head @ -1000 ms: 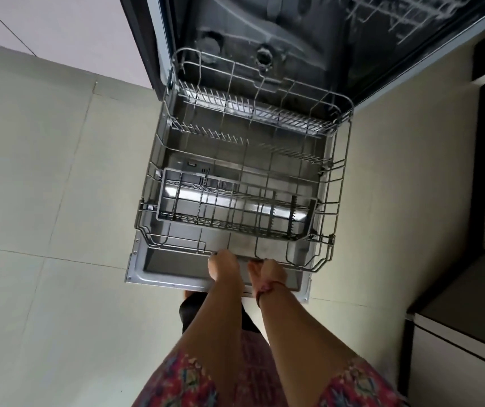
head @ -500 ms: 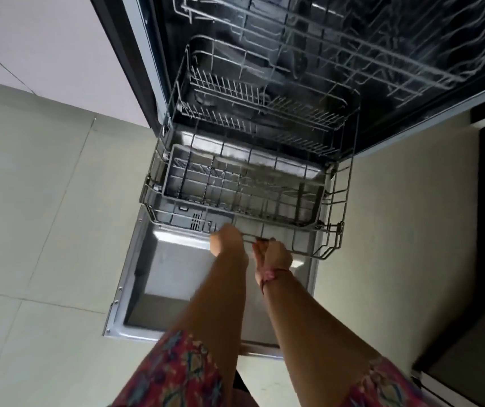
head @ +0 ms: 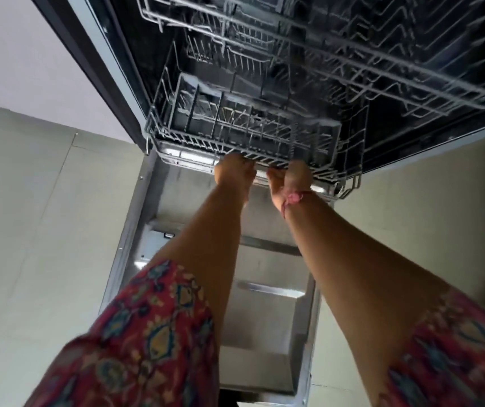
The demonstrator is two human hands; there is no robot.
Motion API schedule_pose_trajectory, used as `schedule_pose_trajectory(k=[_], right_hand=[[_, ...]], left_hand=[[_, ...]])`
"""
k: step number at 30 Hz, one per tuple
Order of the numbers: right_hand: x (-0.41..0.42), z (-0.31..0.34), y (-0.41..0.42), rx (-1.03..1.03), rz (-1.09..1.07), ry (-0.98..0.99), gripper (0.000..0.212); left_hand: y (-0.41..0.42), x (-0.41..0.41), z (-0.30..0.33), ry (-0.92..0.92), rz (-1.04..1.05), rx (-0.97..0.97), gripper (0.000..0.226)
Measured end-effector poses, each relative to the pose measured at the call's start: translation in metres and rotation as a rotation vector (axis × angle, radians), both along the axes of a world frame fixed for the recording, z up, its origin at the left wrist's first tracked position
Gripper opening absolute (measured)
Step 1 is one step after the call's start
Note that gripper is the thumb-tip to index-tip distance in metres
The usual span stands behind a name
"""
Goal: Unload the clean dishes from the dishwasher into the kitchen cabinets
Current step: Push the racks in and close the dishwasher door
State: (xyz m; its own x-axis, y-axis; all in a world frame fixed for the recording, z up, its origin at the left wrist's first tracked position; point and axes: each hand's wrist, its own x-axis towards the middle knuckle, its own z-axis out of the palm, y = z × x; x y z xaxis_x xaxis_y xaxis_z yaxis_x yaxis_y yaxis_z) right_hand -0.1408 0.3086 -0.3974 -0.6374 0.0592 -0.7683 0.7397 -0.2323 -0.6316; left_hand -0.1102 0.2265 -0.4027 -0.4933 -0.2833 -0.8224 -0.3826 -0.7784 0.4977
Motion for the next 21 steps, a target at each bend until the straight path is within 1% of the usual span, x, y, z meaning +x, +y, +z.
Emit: schedule_pose_trajectory(k=[2, 4, 6, 8, 9, 10, 11, 12, 14, 18, 21], right_hand=[[-0.017, -0.001, -0.002, -0.031, 0.007, 0.016, 0.034], [-0.033, -0.001, -0.003, -0.037, 0.016, 0.015, 0.032], [-0.047, -0.001, -0.004, -0.076, -0.039, -0.026, 0.028], [-0.06, -0.001, -0.005, -0.113, -0.063, -0.033, 0.021], [-0.065, -0.001, -0.006, -0.112, -0.052, -0.027, 0.018], [-0.069, -0.001, -0.007, -0.116, -0.038, -0.025, 0.019], [-0.072, -0.001, -0.006, -0.115, -0.022, -0.025, 0.025], [-0.075, 0.0, -0.007, -0.107, -0.016, -0.029, 0.031], [-0.079, 0.001, -0.008, -0.096, -0.006, -0.028, 0.037], [-0.081, 0.002, -0.008, -0.105, -0.014, -0.018, 0.037], [-0.076, 0.001, -0.006, -0.113, 0.009, -0.012, 0.038]], left_hand=[[-0.005, -0.008, 0.0, 0.055, 0.075, 0.132, 0.02], [-0.009, -0.018, 0.002, 0.078, 0.082, 0.153, 0.021], [-0.012, -0.019, 0.001, 0.107, 0.063, 0.109, 0.021], [-0.015, -0.015, 0.0, 0.12, 0.05, 0.119, 0.02], [-0.017, -0.011, -0.002, 0.122, 0.049, 0.135, 0.023], [-0.018, -0.006, -0.004, 0.115, 0.044, 0.142, 0.03], [-0.02, -0.001, -0.005, 0.098, 0.033, 0.136, 0.035], [-0.021, 0.005, -0.007, 0.077, 0.017, 0.117, 0.035], [-0.024, 0.013, -0.011, 0.045, -0.02, 0.083, 0.027], [-0.027, 0.02, -0.01, 0.036, -0.024, 0.083, 0.018], [-0.024, 0.027, -0.007, 0.054, -0.04, 0.103, 0.018]])
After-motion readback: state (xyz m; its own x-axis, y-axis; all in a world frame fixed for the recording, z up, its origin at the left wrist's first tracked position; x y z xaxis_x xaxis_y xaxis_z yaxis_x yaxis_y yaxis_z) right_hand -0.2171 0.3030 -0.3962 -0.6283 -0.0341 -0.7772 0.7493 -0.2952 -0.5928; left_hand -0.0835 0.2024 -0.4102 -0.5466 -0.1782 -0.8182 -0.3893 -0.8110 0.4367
